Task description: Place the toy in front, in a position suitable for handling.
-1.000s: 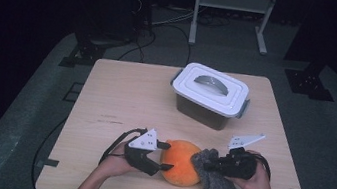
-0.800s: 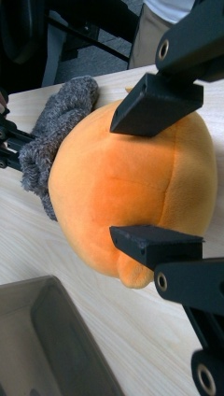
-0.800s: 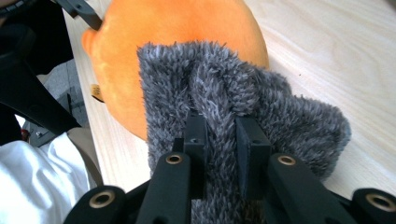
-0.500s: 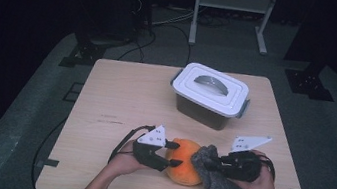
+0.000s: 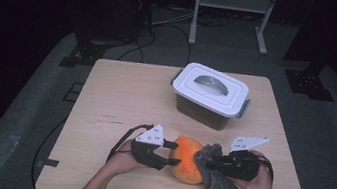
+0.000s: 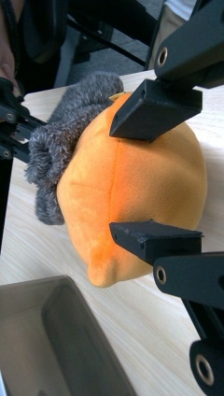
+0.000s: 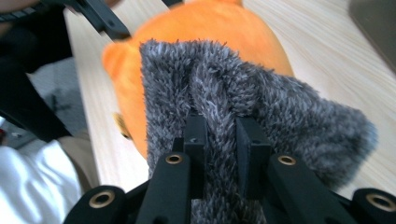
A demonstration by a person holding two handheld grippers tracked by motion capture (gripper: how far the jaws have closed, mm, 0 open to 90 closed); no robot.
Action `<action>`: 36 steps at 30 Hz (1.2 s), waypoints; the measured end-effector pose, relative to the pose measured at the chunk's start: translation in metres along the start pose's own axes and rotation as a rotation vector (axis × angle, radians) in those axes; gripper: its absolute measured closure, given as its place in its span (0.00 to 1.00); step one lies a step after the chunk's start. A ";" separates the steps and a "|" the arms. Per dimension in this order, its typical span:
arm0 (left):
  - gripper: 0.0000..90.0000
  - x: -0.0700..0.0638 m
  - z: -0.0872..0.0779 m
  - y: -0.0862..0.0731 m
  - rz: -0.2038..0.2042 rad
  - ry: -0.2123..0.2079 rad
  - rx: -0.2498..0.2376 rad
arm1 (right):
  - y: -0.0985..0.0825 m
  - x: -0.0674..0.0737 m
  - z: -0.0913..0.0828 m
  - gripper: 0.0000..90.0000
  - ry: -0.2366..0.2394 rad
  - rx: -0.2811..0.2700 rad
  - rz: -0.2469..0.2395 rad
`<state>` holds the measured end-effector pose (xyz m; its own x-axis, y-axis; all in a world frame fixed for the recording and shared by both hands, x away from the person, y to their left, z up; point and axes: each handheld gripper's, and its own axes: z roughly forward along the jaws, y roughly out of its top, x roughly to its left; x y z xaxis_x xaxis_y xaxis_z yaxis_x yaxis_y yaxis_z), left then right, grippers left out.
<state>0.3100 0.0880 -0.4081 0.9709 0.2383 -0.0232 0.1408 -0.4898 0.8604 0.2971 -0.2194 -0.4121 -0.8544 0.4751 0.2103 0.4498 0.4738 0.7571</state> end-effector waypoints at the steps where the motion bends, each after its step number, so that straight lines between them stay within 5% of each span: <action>1: 0.53 0.000 0.000 0.001 -0.003 0.002 -0.002 | -0.002 -0.001 -0.001 0.84 -0.011 0.008 0.004; 7: 0.53 0.001 0.004 0.002 -0.010 0.012 -0.011 | -0.009 -0.004 -0.011 0.85 -0.031 0.012 0.027; 13: 0.54 0.004 0.006 0.004 -0.042 0.020 -0.027 | 0.015 0.021 -0.017 0.85 0.017 -0.057 -0.062; 17: 0.54 0.004 0.007 0.004 -0.048 0.030 -0.028 | 0.026 0.035 -0.004 0.85 0.014 -0.024 -0.127; 21: 0.53 0.006 0.006 0.000 -0.060 0.028 -0.027 | 0.018 0.031 0.006 0.85 0.036 -0.012 -0.106; 29: 0.53 0.007 0.005 -0.003 -0.061 0.010 -0.028 | -0.006 0.019 -0.004 0.84 0.018 0.024 -0.048; 36: 0.53 0.006 0.004 -0.004 -0.038 -0.010 -0.008 | 0.017 0.009 -0.017 0.84 -0.016 -0.021 -0.057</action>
<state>0.3159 0.0876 -0.4140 0.9668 0.2483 -0.0611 0.1763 -0.4740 0.8627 0.2924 -0.2196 -0.3862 -0.8741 0.4596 0.1570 0.3952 0.4851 0.7801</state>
